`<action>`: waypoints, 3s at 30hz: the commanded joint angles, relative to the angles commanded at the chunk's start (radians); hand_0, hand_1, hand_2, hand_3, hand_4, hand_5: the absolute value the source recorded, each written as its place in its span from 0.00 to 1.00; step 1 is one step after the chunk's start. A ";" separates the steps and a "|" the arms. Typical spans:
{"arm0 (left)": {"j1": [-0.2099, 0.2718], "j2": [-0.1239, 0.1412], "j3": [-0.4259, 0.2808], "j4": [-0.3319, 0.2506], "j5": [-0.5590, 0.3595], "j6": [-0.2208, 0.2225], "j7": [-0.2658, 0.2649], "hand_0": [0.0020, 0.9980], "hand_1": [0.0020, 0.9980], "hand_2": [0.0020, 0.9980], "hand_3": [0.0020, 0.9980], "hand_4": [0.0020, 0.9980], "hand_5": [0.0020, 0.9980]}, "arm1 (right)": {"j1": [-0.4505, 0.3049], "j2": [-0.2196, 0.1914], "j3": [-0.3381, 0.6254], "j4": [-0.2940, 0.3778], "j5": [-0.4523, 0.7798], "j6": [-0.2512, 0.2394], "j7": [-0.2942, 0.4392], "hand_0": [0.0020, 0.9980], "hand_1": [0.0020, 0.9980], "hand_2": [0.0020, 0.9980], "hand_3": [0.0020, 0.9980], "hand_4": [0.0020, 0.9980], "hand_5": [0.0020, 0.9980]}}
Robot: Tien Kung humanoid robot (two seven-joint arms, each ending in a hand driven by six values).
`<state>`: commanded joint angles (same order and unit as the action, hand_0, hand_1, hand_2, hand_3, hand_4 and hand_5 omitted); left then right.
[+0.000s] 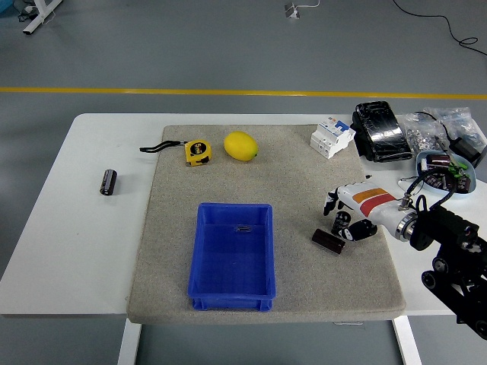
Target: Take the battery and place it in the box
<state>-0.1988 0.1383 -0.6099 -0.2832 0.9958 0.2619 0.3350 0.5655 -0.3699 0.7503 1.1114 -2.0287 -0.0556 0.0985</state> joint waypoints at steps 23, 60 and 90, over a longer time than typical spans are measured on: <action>-0.008 -0.002 0.005 0.000 -0.008 0.001 -0.003 0.61 0.55 0.61 0.62 0.61 0.68 | -0.009 -0.011 0.010 -0.017 -0.003 0.004 0.005 0.51 0.49 0.53 0.52 0.77 0.00; -0.012 0.003 0.010 -0.001 -0.012 -0.003 -0.005 0.61 0.55 0.60 0.62 0.61 0.68 | 0.005 -0.021 0.055 0.139 -0.051 0.041 -0.013 0.50 0.42 0.46 0.46 0.72 0.00; 0.002 0.010 -0.004 0.000 0.008 -0.005 0.002 0.61 0.55 0.61 0.62 0.62 0.68 | 0.180 0.056 -0.270 0.434 -0.074 0.154 -0.053 0.51 0.49 0.58 0.59 0.82 0.05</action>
<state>-0.1964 0.1486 -0.6139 -0.2835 1.0035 0.2568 0.3374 0.7456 -0.3141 0.4803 1.5454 -2.1023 0.0983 0.0459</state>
